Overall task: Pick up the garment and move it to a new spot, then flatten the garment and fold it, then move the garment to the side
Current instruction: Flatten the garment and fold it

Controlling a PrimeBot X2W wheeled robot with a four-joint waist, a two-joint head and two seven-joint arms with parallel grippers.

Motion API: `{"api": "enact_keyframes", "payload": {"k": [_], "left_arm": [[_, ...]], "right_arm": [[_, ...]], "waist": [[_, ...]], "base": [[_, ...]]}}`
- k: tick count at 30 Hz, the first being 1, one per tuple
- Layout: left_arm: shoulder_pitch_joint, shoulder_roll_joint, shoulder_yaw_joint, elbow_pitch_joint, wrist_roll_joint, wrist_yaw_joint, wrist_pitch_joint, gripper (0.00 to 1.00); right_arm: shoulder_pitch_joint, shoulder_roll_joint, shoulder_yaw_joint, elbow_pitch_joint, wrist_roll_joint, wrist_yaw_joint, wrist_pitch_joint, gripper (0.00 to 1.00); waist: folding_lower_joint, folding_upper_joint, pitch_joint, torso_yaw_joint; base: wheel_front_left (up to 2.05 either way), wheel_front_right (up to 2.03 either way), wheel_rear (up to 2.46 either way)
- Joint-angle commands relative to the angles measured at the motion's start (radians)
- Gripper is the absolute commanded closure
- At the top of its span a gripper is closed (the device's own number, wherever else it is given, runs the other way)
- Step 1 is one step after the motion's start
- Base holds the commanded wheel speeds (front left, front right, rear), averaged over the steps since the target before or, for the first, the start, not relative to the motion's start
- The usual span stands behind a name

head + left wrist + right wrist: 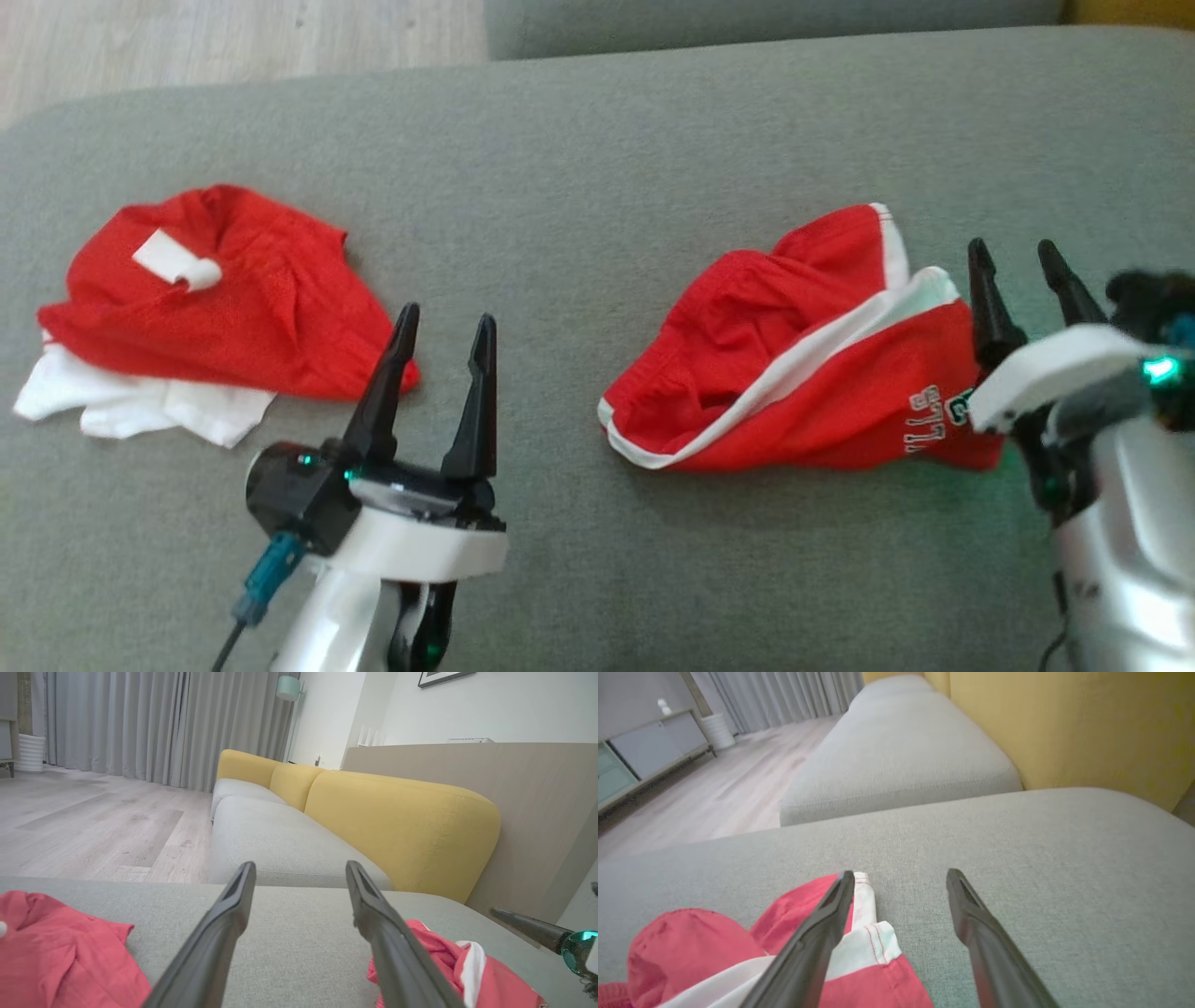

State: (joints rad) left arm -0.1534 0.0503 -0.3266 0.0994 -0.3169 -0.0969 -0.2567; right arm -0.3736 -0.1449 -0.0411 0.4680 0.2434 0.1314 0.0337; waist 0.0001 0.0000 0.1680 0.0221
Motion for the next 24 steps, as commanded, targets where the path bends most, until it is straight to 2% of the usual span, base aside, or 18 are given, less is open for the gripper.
{"api": "enact_keyframes", "payload": {"k": [1, 9, 17, 22, 23, 24], "left_arm": [[-0.042, 0.000, 0.024, -0.027, 0.002, -0.001, -0.005, 0.00], [-0.059, 0.000, 0.005, -0.015, -0.001, -0.001, -0.005, 0.00], [-0.064, 0.000, 0.000, -0.015, -0.001, 0.003, -0.005, 0.00], [-0.066, 0.000, -0.003, -0.013, 0.002, 0.003, -0.005, 0.00], [-0.066, 0.000, -0.003, -0.013, 0.003, 0.004, -0.005, 0.00], [-0.066, 0.000, -0.002, -0.013, 0.003, 0.004, -0.005, 0.00]], "right_arm": [[-0.034, -0.017, 0.026, -0.018, 0.005, -0.001, 0.013, 0.00], [-0.119, -0.083, 0.109, 0.123, 0.120, -0.001, 0.147, 0.00], [-0.147, -0.121, 0.188, 0.191, 0.216, -0.001, 0.197, 0.00], [-0.146, -0.126, 0.246, 0.201, 0.319, -0.001, 0.254, 0.00], [-0.145, -0.131, 0.256, 0.198, 0.338, -0.001, 0.263, 0.39], [-0.144, -0.136, 0.264, 0.195, 0.354, -0.001, 0.266, 1.00]], "waist": [[-0.0001, 0.0000, 0.012, 0.013], [-0.0001, 0.0000, 0.034, 0.048], [-0.0001, 0.0000, 0.039, 0.055], [-0.0001, 0.0000, 0.037, 0.054], [-0.0001, 0.0000, 0.037, 0.054], [-0.0001, 0.0000, 0.037, 0.053]], "base": [[0.00, 0.00, 0.00], [0.00, 0.00, 0.00], [0.00, 0.00, 0.00], [0.00, 0.00, 0.00], [0.00, 0.00, 0.00], [0.00, 0.00, 0.00]]}}
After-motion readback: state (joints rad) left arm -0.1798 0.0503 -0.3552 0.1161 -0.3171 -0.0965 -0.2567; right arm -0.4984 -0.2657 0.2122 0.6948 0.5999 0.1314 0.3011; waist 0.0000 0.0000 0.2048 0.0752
